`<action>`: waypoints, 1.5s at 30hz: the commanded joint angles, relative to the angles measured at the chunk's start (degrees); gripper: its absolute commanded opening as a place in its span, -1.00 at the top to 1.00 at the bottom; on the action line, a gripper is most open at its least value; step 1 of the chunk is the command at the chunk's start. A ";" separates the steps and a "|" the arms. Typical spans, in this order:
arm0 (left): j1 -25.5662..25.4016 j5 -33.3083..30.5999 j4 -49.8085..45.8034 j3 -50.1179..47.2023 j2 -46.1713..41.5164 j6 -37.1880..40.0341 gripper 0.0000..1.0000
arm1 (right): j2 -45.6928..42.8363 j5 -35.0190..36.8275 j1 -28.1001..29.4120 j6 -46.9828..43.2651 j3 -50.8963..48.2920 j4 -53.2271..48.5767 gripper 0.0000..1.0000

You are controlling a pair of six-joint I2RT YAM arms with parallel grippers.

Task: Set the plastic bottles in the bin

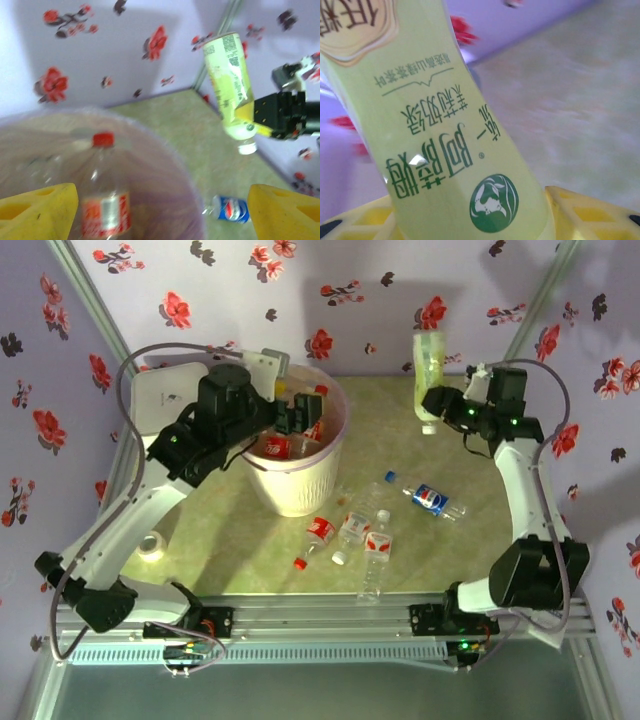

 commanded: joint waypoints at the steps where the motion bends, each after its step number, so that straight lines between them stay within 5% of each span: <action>1: -0.24 5.22 10.93 1.97 3.23 -4.99 -0.80 | -1.55 -14.10 3.97 18.72 -4.00 23.93 0.23; 4: -0.24 7.70 15.55 2.76 5.83 -7.08 -0.99 | -1.39 -15.52 9.62 22.22 -3.56 29.31 0.23; 11: -0.24 8.07 16.60 6.71 11.63 -6.70 -1.00 | -0.17 -16.20 18.89 22.05 -1.32 31.25 0.27; 20: -0.15 6.41 17.57 10.08 15.55 -6.11 -0.97 | -0.15 -17.61 21.63 20.73 -0.38 29.93 0.30; 32: -0.06 4.88 18.94 11.20 17.12 -5.98 0.01 | 0.58 -18.93 21.93 20.90 -0.84 30.80 0.28; 35: 0.10 4.78 18.35 11.84 17.32 -5.67 0.10 | 0.52 -19.20 21.73 19.84 -0.26 29.90 0.08; 39: 1.04 4.69 17.12 12.55 16.50 -4.58 0.13 | -0.70 -16.76 20.97 12.67 1.97 21.08 -0.70; 45: 4.60 4.60 6.23 16.79 12.69 0.86 0.20 | -5.35 -9.36 17.21 2.23 2.20 8.24 -0.91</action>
